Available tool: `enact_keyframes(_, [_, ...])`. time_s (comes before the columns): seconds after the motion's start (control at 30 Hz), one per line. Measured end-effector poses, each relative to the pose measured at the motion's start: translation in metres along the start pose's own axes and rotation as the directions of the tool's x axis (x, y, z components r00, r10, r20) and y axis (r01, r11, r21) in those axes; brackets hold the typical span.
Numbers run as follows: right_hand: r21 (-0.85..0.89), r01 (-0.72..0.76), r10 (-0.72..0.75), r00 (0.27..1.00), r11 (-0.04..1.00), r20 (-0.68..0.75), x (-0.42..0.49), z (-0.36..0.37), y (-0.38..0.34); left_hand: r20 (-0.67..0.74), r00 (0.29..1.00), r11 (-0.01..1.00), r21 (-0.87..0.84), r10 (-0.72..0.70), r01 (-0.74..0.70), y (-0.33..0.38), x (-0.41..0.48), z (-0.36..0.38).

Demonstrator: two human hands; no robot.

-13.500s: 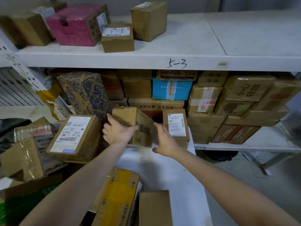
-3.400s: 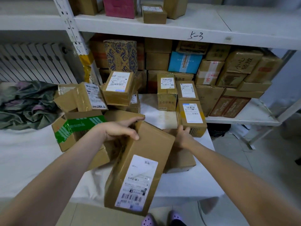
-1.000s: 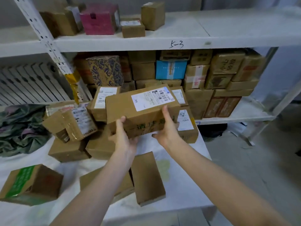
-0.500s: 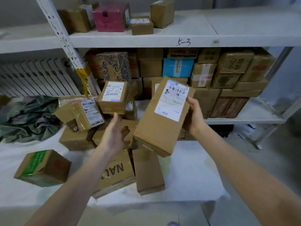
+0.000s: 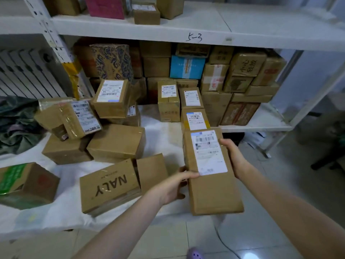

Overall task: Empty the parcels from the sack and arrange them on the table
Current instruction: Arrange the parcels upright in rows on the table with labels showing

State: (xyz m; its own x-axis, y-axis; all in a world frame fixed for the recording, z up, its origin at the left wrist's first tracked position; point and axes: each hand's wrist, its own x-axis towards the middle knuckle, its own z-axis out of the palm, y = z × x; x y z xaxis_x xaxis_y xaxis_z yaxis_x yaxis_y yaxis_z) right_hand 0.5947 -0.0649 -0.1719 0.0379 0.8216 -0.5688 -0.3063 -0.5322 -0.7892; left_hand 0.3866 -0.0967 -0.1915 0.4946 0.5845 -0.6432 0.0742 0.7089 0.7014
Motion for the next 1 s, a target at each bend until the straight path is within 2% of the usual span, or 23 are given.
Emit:
enact_keyframes(0.13, [0.044, -0.025, 0.028, 0.998, 0.999, -0.063, 0.028, -0.013, 0.021, -0.18, 0.983, 0.986, -0.152, 0.042, -0.07, 0.004, 0.021, 0.006])
enact_keyframes(0.2, [0.034, -0.039, 0.042, 0.996, 0.999, -0.073, 0.041, -0.016, 0.026, -0.271, 0.962, 0.98, -0.175, 0.043, -0.093, 0.006, 0.032, 0.01])
enact_keyframes(0.3, [-0.092, 0.025, -0.038, 0.989, 0.995, -0.144, 0.058, -0.011, 0.027, -0.351, 0.934, 0.991, -0.082, 0.069, -0.104, 0.007, 0.05, 0.01])
enact_keyframes(0.4, [-0.291, 0.111, -0.165, 0.972, 0.95, -0.169, 0.069, -0.007, 0.027, -0.386, 0.918, 0.991, -0.048, 0.094, -0.122, 0.012, 0.06, 0.012])
enact_keyframes(0.53, [-0.468, 0.153, -0.263, 0.948, 0.87, -0.18, 0.075, -0.02, 0.023, -0.374, 0.927, 0.999, -0.009, 0.029, -0.035, 0.016, 0.073, 0.026])
enact_keyframes(0.67, [-0.58, 0.166, -0.303, 0.941, 0.797, -0.147, 0.082, -0.029, 0.021, -0.432, 0.902, 1.0, -0.006, -0.011, 0.009, 0.019, 0.084, 0.031])
enact_keyframes(0.77, [-0.737, 0.219, -0.423, 0.9, 0.64, -0.099, 0.081, -0.029, 0.011, -0.52, 0.854, 1.0, 0.025, 0.005, 0.009, 0.025, 0.088, 0.032])
enact_keyframes(0.87, [-0.859, 0.378, -0.607, 0.788, 0.346, 0.102, 0.073, -0.025, 0.002, -0.672, 0.735, 0.995, 0.093, 0.088, -0.034, 0.03, 0.087, 0.029])
enact_keyframes(0.93, [-0.888, 0.441, -0.597, 0.751, 0.134, 0.283, 0.07, -0.02, 0.0, -0.703, 0.689, 0.981, 0.186, 0.177, -0.062, 0.036, 0.081, 0.024])
enact_keyframes(1.0, [-0.904, 0.426, -0.496, 0.775, -0.046, 0.39, 0.068, -0.015, 0.001, -0.694, 0.671, 0.953, 0.295, 0.26, -0.063, 0.044, 0.073, 0.018])
